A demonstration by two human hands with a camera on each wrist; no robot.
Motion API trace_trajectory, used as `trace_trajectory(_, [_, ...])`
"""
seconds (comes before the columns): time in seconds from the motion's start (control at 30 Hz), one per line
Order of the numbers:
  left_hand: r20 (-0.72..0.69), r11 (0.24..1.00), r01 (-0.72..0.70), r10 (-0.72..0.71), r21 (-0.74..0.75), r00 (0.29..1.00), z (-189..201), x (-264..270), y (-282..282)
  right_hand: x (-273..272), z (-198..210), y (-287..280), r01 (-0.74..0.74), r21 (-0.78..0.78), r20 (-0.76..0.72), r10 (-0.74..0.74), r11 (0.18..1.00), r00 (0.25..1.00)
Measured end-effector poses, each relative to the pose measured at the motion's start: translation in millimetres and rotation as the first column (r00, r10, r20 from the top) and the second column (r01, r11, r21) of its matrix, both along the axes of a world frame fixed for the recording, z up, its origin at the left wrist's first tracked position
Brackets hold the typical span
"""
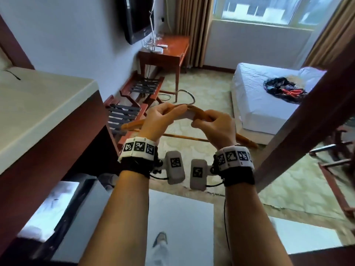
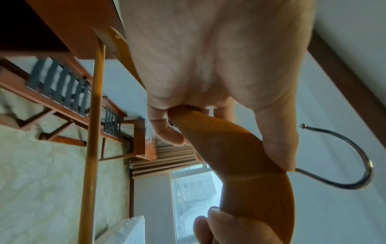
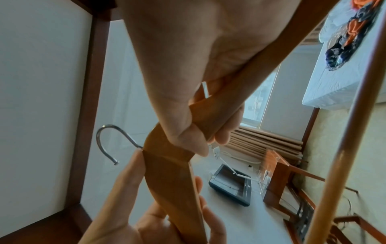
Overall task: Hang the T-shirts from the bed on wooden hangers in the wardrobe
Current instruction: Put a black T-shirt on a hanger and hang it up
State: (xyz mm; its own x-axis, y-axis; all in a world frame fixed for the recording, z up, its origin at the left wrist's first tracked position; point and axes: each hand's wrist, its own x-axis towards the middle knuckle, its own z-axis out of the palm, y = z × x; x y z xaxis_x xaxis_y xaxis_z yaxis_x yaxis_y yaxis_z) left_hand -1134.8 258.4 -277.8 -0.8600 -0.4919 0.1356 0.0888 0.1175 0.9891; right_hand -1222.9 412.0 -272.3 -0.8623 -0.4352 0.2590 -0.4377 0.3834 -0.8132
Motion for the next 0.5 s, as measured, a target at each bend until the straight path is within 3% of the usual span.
trace_trajectory(0.27, [-0.011, 0.987, 0.162, -0.162, -0.006, 0.987, 28.3, -175.2, -65.2, -150.5, 19.8, -53.8, 0.163, -0.067, 0.003, -0.164, 0.984, 0.987])
trace_trajectory(0.5, [0.037, 0.969, 0.245, -0.245, 0.008, 0.969, 9.6, -327.3, -93.5, -282.0, 0.3, -80.0, 0.282, -0.041, 0.009, -0.282, 0.959, 0.959])
